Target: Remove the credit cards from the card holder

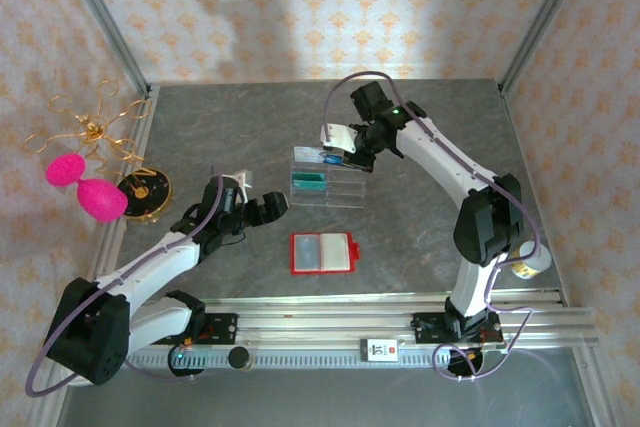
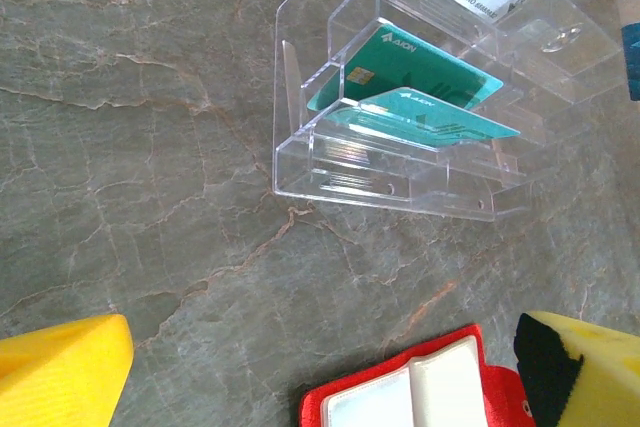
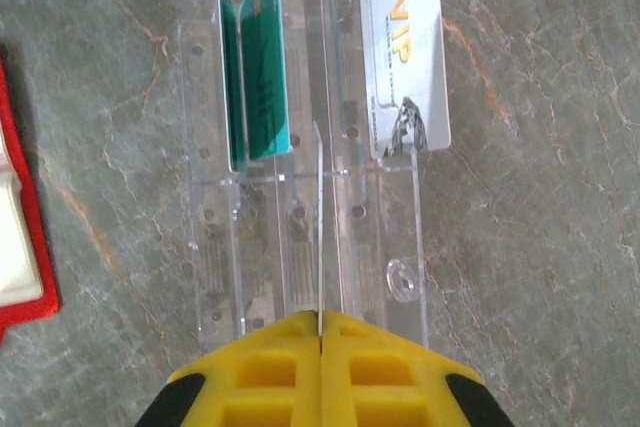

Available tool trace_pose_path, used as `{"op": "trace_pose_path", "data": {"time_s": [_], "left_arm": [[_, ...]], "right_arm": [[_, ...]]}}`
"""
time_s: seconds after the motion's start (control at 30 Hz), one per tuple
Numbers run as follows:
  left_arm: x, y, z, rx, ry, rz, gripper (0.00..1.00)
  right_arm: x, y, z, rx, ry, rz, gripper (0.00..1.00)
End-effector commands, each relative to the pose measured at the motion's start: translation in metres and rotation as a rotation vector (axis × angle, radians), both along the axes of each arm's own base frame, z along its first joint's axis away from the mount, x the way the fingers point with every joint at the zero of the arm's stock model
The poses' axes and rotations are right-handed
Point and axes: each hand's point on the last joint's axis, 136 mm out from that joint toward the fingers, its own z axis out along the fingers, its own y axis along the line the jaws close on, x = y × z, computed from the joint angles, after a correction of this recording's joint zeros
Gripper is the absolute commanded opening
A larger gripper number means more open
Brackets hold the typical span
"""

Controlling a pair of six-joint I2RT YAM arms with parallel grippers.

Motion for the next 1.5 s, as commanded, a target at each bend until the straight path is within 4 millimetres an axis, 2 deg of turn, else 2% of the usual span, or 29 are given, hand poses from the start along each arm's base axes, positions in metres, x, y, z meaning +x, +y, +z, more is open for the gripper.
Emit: {"op": "trace_pose_path", "data": {"time_s": [0.0, 0.43, 1.0, 1.17, 1.33, 1.47], "left_arm": [[0.008, 0.001, 0.009, 0.008, -0.026, -0.007, 0.99], [0.011, 0.002, 0.004, 0.014, -0.006, -0.001, 0.99], [0.012, 0.003, 0.006, 0.008, -0.017, 0.001, 0.99], [0.012, 0.003, 0.006, 0.008, -0.017, 0.001, 0.99], [0.012, 0.002, 0.006, 0.002, -0.024, -0.003, 0.99], [0.013, -0.002, 0.015, -0.035, -0.051, -0.007, 0.99]], "right_arm": [[0.001, -0.013, -0.01, -0.058, 0.018, 0.003, 0.02], [0.008, -0.022, -0.046, -0.123, 0.074, -0.018, 0.03], [0.003, -0.016, -0.064, -0.12, 0.123, 0.0, 0.1], [0.003, -0.012, -0.065, -0.123, 0.111, -0.004, 0.16], [0.024, 0.0, -0.042, -0.047, 0.031, -0.065, 0.23], [0.033, 0.016, -0.008, 0.061, -0.005, -0.099, 0.29]]}}
